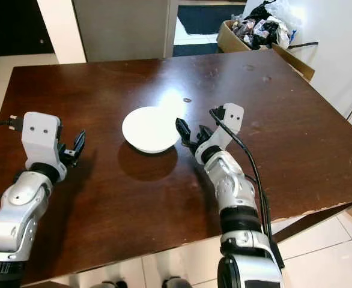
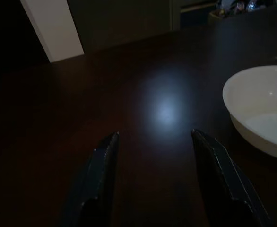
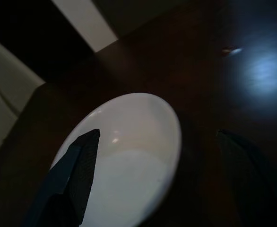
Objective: Setting the table
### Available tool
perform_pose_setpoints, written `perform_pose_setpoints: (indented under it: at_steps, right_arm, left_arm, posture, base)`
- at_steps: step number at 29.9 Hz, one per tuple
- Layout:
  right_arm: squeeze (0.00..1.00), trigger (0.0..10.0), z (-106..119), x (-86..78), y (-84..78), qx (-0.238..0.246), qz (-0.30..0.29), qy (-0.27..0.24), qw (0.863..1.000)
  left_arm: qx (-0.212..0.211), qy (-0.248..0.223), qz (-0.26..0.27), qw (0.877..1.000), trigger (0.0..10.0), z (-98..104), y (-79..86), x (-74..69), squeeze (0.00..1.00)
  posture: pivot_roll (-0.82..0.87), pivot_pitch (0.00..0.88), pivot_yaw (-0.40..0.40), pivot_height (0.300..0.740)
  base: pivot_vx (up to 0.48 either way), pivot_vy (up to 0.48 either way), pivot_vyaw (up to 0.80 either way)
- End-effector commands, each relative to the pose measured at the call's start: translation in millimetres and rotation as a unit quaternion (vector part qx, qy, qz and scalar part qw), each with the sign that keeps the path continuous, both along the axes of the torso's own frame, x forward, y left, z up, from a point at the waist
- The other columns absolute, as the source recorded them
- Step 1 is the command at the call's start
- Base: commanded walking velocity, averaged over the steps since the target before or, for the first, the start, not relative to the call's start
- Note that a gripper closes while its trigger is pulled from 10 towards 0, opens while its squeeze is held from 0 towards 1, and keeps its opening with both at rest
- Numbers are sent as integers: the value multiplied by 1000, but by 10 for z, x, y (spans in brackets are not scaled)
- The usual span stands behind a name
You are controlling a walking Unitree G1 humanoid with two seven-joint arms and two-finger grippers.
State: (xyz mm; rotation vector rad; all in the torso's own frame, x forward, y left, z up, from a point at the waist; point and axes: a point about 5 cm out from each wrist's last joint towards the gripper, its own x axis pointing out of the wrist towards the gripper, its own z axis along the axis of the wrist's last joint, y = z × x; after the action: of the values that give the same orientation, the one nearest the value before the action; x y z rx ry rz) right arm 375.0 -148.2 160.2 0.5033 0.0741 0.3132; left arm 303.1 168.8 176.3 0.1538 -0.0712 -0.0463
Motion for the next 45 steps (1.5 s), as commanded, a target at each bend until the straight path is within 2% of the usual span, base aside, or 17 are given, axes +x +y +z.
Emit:
perform_pose_setpoints:
  at_steps: [1,4,5,13,16,17,18,19,20,24,31,41,45]
  right_arm:
    - [0,10000,-34,33,42,18,14,21,1000]
    - [0,10000,-59,50,77,28,24,40,998]
    - [0,10000,-118,70,114,32,30,73,996]
    - [0,10000,-246,99,111,-4,21,125,992]
    - [0,10000,-316,93,136,24,41,137,989]
    - [0,6863,-318,89,156,32,55,137,989]
    - [0,6863,-318,89,156,32,55,137,989]
    - [0,3922,-336,80,175,30,68,140,987]
    - [0,0,-362,70,184,24,75,146,986]
    - [0,0,-449,40,177,2,88,163,983]
    - [0,0,-437,54,121,3,81,159,984]
    - [0,0,-355,93,76,10,79,133,988]
    - [0,0,-252,121,56,21,82,101,991]
  left_arm:
    - [-2,7,5,1000,10000,-30,23,-7,0]
    - [-2,7,6,1000,10000,-33,24,-11,0]
    - [-3,7,7,1000,10000,-37,20,-22,0]
    - [-5,9,8,1000,10000,-50,8,-35,0]
    - [-5,8,5,1000,10000,-36,-5,-32,0]
    - [-5,8,5,1000,10000,-34,-5,-31,0]
    - [-5,8,5,1000,10000,-34,-5,-31,0]
    - [-6,8,5,1000,10000,-33,-3,-32,0]
    - [-5,8,5,1000,10000,-33,-1,-34,0]
    - [-8,10,6,1000,10000,-45,-7,-57,0]
    - [-10,14,4,1000,10000,-65,-31,-74,0]
    - [-6,21,1,1000,10000,-87,-17,-83,0]
    - [-9,23,1,1000,10000,-89,6,-100,0]
  posture:
    - [-66,60,24,740]
    - [-66,60,24,740]
    - [-61,63,11,740]
    - [-65,67,7,740]
    - [-59,71,9,740]
    - [-59,71,9,740]
    - [-59,71,9,740]
    - [-59,71,9,740]
    - [-59,71,9,740]
    - [-57,77,5,740]
    - [-60,81,4,740]
    - [-64,83,9,740]
    - [-66,83,9,740]
  base:
    - [0,0,0]
    - [0,0,0]
    - [0,0,0]
    - [0,0,0]
    - [0,0,0]
    - [0,0,0]
    - [0,0,0]
    - [0,0,0]
    - [0,0,0]
    - [0,0,0]
    - [0,0,0]
    - [0,0,0]
    - [0,0,0]
